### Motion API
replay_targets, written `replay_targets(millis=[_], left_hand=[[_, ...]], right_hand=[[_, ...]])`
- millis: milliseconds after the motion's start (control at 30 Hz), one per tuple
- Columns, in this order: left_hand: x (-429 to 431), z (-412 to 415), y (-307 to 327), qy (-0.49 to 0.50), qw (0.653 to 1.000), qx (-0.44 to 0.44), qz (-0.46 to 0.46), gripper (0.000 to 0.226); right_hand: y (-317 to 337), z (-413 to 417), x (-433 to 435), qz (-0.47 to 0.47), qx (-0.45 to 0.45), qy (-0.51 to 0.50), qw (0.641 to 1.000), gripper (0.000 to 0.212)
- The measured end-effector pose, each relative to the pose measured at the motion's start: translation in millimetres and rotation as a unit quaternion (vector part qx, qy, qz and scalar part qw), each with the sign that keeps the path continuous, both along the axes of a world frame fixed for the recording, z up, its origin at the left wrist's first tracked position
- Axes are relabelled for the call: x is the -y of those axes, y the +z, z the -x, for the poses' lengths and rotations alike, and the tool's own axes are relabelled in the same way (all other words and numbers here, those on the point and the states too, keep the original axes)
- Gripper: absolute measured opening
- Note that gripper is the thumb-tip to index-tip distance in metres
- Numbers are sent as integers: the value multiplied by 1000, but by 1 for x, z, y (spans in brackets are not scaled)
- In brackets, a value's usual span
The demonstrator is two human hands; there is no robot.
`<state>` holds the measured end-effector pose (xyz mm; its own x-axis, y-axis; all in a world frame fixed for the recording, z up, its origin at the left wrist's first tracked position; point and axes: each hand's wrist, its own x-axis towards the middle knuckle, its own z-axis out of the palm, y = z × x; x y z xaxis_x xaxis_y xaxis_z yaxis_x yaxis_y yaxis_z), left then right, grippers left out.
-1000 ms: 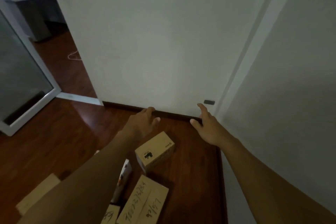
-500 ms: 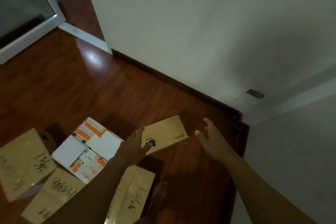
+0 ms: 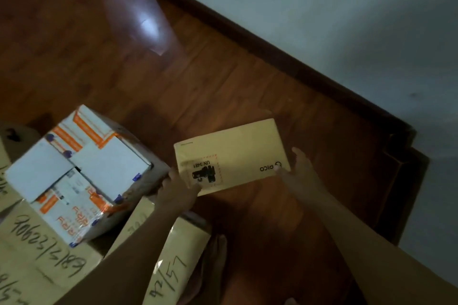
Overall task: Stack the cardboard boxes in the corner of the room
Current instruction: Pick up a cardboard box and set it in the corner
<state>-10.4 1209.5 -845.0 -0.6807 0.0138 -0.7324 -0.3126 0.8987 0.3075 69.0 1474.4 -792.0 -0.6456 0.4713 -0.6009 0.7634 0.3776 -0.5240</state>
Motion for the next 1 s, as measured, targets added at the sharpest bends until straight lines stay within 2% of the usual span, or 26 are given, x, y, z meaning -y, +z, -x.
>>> replay_targets(millis=[67,133,200,267,333,467,567,600,667,733,833,900,1000], left_hand=[[7,-9,-33,63,998,25,-15,62],[5,-5,-52,132,990,28,-31,61],[-2,5,-65,208,977,11,-41,65],[-11,21,-74,263,963,-19,-57,70],[-22,37,-78,271,957,-71,-72,68],[-48,48,-48,262,940,-176,-129,75],[-69,40,-7,212,915,-200,-279,83],[-76,38,2,184,905,-193,-332,77],[-100,33,17,141,895,-161,-392,48],[-131,28,16,104,893,-161,-408,25],[-179,12,1,2,897,-199,-394,54],[-213,-2,-7,-37,907,-191,-374,69],[-267,-18,-13,-72,915,-162,-363,63]], right_hand=[[-42,-9,-8,25,2,-51,998,82],[-75,-9,-15,60,-17,-110,992,80],[-101,-6,-23,87,-41,-136,986,66],[-124,3,-32,106,-62,-127,984,42],[-139,13,-42,128,-95,-127,979,27],[-118,28,-72,141,-175,-149,963,36],[-79,14,-106,182,-246,-205,930,24],[-70,7,-117,192,-267,-212,920,21],[-51,-7,-142,207,-289,-192,915,20],[-50,-21,-168,209,-280,-175,921,20],[-68,-50,-203,142,-270,-174,936,39],[-79,-82,-225,90,-256,-215,938,50],[-92,-131,-257,45,-223,-311,923,58]])
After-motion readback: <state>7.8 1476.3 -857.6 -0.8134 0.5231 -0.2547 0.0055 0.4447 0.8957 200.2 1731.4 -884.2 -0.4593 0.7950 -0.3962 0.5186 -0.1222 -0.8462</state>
